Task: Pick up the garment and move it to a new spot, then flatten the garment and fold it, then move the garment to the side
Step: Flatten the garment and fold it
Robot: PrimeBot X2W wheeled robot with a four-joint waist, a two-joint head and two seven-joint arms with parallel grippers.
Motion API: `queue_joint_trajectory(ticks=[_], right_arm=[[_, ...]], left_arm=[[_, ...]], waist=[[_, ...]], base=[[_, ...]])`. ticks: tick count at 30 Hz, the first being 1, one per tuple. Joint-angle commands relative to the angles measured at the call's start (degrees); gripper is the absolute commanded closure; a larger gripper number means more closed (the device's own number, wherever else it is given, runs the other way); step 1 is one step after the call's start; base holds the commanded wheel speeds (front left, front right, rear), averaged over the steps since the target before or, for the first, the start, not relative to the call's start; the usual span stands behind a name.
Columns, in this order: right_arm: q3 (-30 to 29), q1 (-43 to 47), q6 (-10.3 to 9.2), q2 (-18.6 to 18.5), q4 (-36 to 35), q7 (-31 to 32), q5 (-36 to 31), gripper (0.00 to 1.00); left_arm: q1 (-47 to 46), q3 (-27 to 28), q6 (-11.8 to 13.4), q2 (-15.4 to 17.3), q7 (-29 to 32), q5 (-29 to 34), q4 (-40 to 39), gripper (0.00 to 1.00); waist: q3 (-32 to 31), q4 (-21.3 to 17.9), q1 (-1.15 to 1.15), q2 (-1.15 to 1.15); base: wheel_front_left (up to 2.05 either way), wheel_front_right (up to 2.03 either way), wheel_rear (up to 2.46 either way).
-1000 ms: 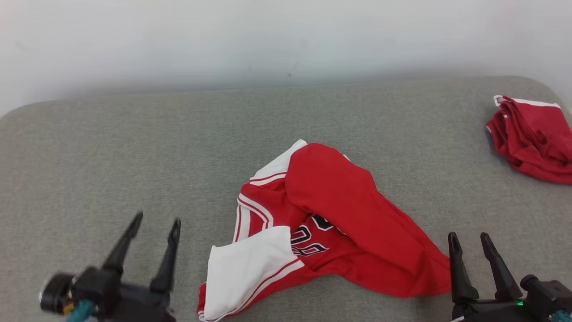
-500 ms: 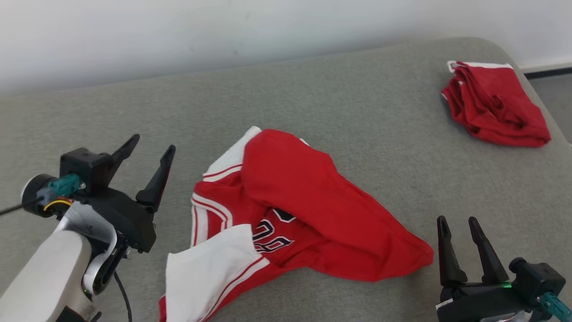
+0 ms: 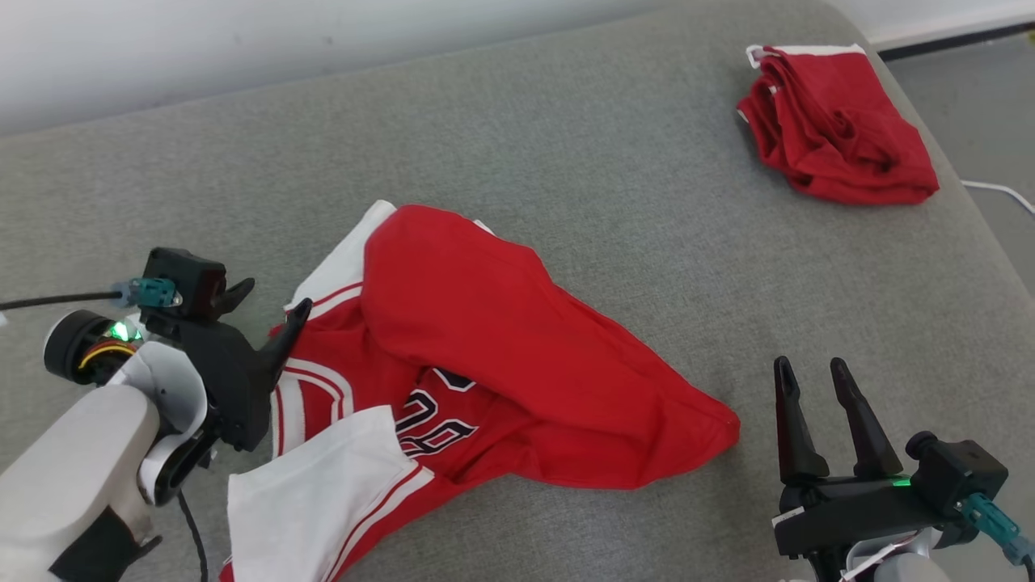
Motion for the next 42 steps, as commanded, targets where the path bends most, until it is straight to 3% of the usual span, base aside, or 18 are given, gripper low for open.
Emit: queue_joint_trajectory(ticks=[1, 10, 11, 12, 14, 19, 23, 29, 33, 34, 35, 36, 37, 42], right_arm=[[0.18, -0.49, -0.15, 0.38, 0.10, 0.00, 0.23, 0.00], [-0.10, -1.17, -0.15, 0.77, 0.87, 0.00, 0.23, 0.00], [-0.18, -1.18, -0.15, 0.76, 0.89, 0.00, 0.21, 0.00], [-0.27, -1.23, -0.15, 0.77, 0.88, 0.00, 0.14, 0.00], [-0.38, -1.29, -0.15, 0.79, 0.75, 0.01, -0.01, 0.00], [-0.79, -1.26, -0.15, 0.65, 0.16, 0.00, -0.53, 0.00], [-1.24, -1.62, -0.15, 0.35, -0.55, 0.00, -0.74, 0.00], [-1.80, -2.40, -0.15, 0.28, -1.00, 0.01, -1.21, 0.00], [-1.92, -2.57, -0.15, 0.58, -0.98, 0.01, -1.50, 0.00], [-1.89, -2.72, -0.15, 0.73, -0.98, 0.00, -1.55, 0.00], [-1.82, -2.89, -0.15, 0.87, -0.91, 0.00, -1.55, 0.00], [-1.72, -3.03, -0.15, 0.98, -0.82, 0.00, -1.59, 0.00], [-1.59, -3.11, -0.15, 1.16, -0.82, 0.00, -1.75, 0.00], [-1.94, -2.50, -0.15, 1.32, -0.79, 0.00, -2.10, 0.00]], left_arm=[[-1.45, -1.32, 0.10, -0.01, 0.23, -1.32, 1.10, 0.00], [-4.85, -9.62, 0.13, 0.42, 8.36, -6.66, 7.85, 0.00], [-5.05, -10.26, 0.13, 0.33, 8.99, -7.39, 8.03, 0.38], [-5.39, -11.10, 0.12, 0.34, 9.55, -7.80, 7.89, 0.96], [-6.06, -11.93, 0.12, 0.63, 9.82, -7.80, 7.62, 1.00], [-11.52, -13.78, 0.14, 2.25, 8.51, -7.92, 6.02, 1.00], [-19.46, -14.32, 0.14, 3.60, 2.03, -3.81, 5.85, 1.00], [-27.67, -13.36, 0.69, 2.07, -8.09, 2.47, 10.41, 1.00], [-29.17, -14.17, 1.44, 0.93, -11.17, 4.72, 15.23, 1.00], [-28.88, -14.55, 1.35, 0.48, -11.40, 4.99, 16.58, 0.73], [-28.38, -14.77, 1.19, -0.09, -11.83, 4.90, 17.47, 0.35], [-27.95, -14.70, 1.15, -0.49, -12.55, 4.49, 18.49, 0.05], [-27.49, -14.73, 1.10, -0.69, -13.35, 4.37, 19.31, 0.00], [-25.63, -13.00, 1.39, -1.92, -19.37, 2.56, 22.26, 0.00]], waist=[[1.81, -1.73, -0.01, -0.01], [2.53, -3.24, -0.01, -0.01], [2.51, -3.28, -0.01, -0.01], [2.46, -3.28, -0.01, -0.01], [2.44, -3.26, -0.01, -0.01], [2.46, -2.88, -0.01, -0.01], [3.00, -2.54, -0.01, -0.01], [3.75, -2.63, -0.01, -0.01], [4.06, -2.81, -0.01, -0.01], [4.11, -2.84, -0.01, -0.01], [4.14, -2.84, -0.01, -0.01], [4.16, -2.82, -0.01, -0.01], [4.14, -2.76, -0.01, -0.01], [3.08, -1.54, -0.01, -0.01]], base=[[0.00, 0.00, 0.00], [0.00, 0.00, 0.00], [0.00, 0.00, 0.00], [0.00, 0.00, 0.00], [0.00, 0.00, 0.00], [0.00, 0.00, 0.00], [0.00, 0.00, 0.00], [0.00, 0.00, 0.00], [0.00, 0.00, 0.00], [0.00, 0.00, 0.00], [0.00, 0.00, 0.00], [0.00, 0.00, 0.00], [0.00, 0.00, 0.00], [0.00, 0.00, 0.00]])
